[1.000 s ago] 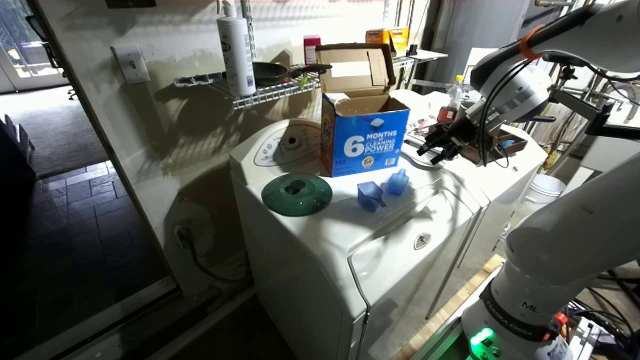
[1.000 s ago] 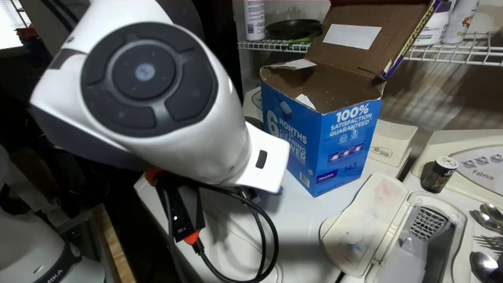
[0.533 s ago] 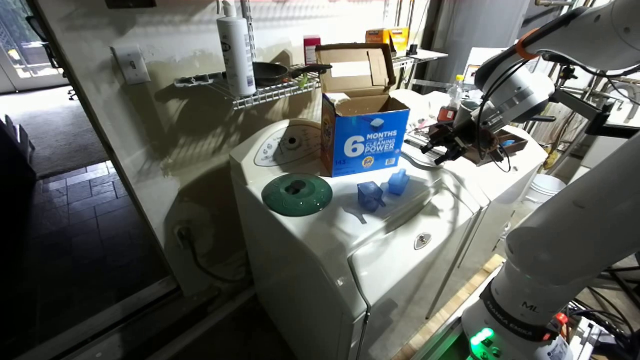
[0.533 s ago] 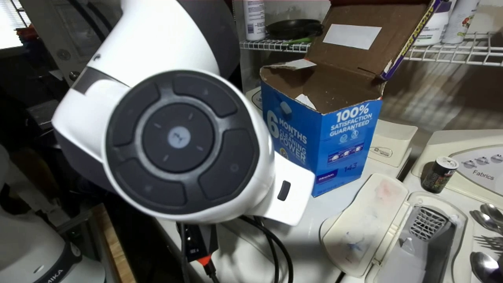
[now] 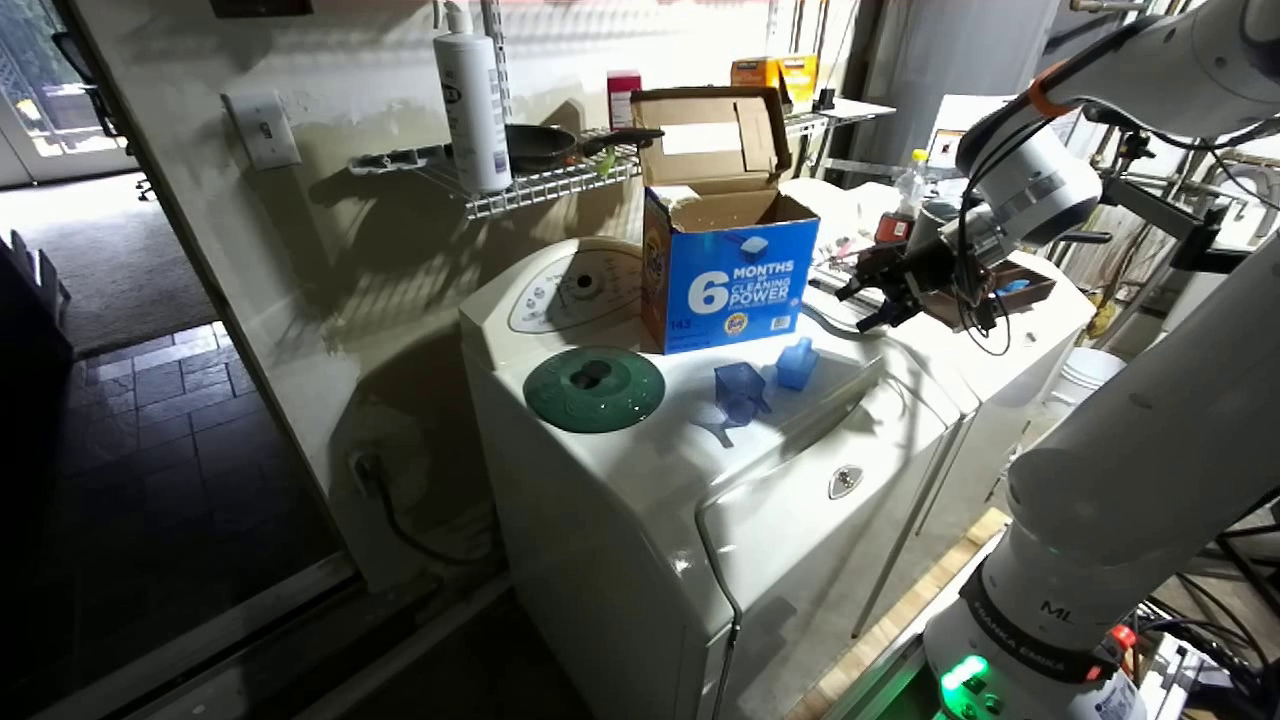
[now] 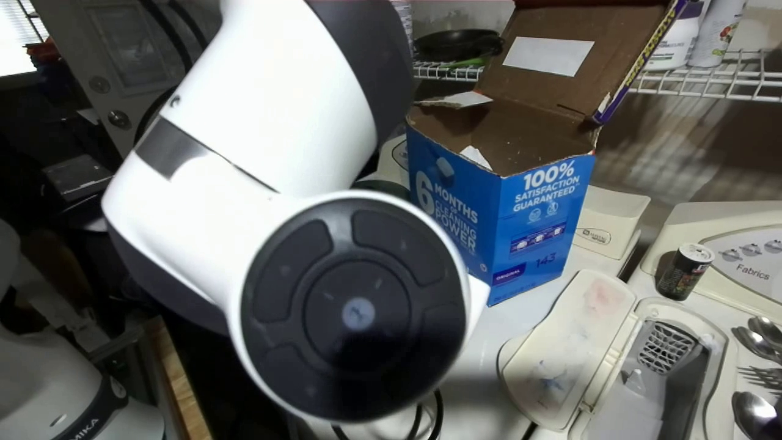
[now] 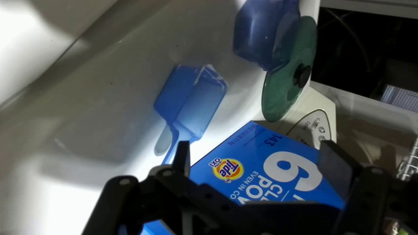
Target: Pour the contents in the blue item into the box
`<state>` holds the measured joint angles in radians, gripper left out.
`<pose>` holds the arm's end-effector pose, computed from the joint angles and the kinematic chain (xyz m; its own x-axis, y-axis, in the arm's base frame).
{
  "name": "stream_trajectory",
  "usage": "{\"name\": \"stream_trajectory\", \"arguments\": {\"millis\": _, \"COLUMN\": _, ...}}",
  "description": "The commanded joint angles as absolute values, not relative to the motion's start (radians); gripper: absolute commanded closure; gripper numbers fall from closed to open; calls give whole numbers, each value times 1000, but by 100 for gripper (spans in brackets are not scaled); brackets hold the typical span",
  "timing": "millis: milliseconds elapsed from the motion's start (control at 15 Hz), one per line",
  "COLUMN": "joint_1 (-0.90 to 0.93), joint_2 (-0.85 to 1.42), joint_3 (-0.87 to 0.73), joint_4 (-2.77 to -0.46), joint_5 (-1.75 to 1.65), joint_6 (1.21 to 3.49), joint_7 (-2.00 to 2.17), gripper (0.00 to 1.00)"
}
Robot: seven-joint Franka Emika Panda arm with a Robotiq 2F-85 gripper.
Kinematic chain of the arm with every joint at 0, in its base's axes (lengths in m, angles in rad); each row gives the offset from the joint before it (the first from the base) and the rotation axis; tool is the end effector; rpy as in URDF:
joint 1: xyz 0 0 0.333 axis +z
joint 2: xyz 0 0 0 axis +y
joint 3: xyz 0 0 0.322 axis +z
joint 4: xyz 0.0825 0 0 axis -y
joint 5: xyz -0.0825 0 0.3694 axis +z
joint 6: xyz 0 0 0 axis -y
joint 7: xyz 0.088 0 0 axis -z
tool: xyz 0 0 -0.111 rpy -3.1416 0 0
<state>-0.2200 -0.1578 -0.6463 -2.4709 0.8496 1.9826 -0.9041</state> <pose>0.3120 -0.2881 0.3496 0.8489 -0.4991 0.1739 -0.2182 -0.6306 -0.7448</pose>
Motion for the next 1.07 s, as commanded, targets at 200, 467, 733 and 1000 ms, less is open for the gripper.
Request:
{"name": "stream_trajectory", "arguments": {"millis": 200, "joint_1": -320, "joint_2": 93, "joint_3": -609, "joint_4": -2314, "joint_5": 1006, "joint_6": 1747, "joint_7": -950, "gripper": 0}}
{"name": "stream_trajectory", "arguments": {"millis": 467, "joint_1": -378, "joint_2": 205, "joint_3": -551, "joint_4": -2246, "joint_5": 1027, "joint_6": 1701, "joint_7": -929, "gripper": 0}}
{"name": "stream_trajectory", "arguments": {"millis": 733, "joint_1": -433, "joint_2": 283, "joint_3": -479, "joint_4": -2188, "joint_5": 1045, "joint_6": 1670, "joint_7": -930, "gripper": 0}}
{"name": "stream_trajectory", "arguments": {"millis": 1000, "joint_1": -465, "joint_2": 343, "joint_3": -426, "joint_4": -2132, "joint_5": 1054, "joint_6": 1662, "joint_7": -931, "gripper": 0}}
